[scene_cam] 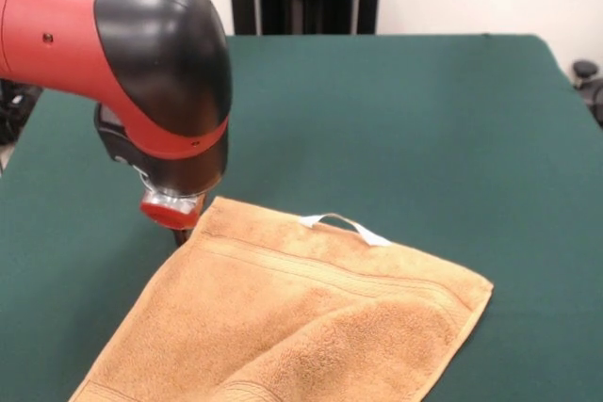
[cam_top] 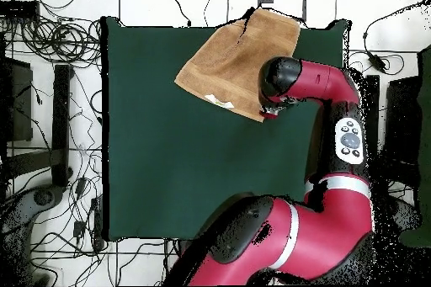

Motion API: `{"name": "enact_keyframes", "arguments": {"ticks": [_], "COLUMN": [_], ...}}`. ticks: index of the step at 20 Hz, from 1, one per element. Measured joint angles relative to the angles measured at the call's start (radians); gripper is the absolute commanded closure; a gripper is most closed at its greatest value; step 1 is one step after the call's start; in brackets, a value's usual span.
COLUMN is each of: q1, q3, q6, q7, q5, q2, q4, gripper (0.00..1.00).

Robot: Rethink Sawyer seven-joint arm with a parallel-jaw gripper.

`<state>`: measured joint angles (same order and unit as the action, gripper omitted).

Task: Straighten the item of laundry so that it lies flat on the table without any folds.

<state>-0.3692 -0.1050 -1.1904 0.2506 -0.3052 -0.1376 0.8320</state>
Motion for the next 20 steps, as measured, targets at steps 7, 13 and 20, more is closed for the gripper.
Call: {"name": "enact_keyframes", "arguments": {"ticks": [7,13,20], "q1": [-0.001,-0.012,-0.03], "q3": [-0.002,-0.014,-0.02], "q6": [-0.031,-0.033,-0.001], "q7": [0.0,0.0,-0.001], "q5": [0.0,0.001,-0.009], "q2": [0.015,0.015,-0.013], "q4": [-0.032,-0.035,0.008], "gripper": [0.0,0.0,0.0]}}
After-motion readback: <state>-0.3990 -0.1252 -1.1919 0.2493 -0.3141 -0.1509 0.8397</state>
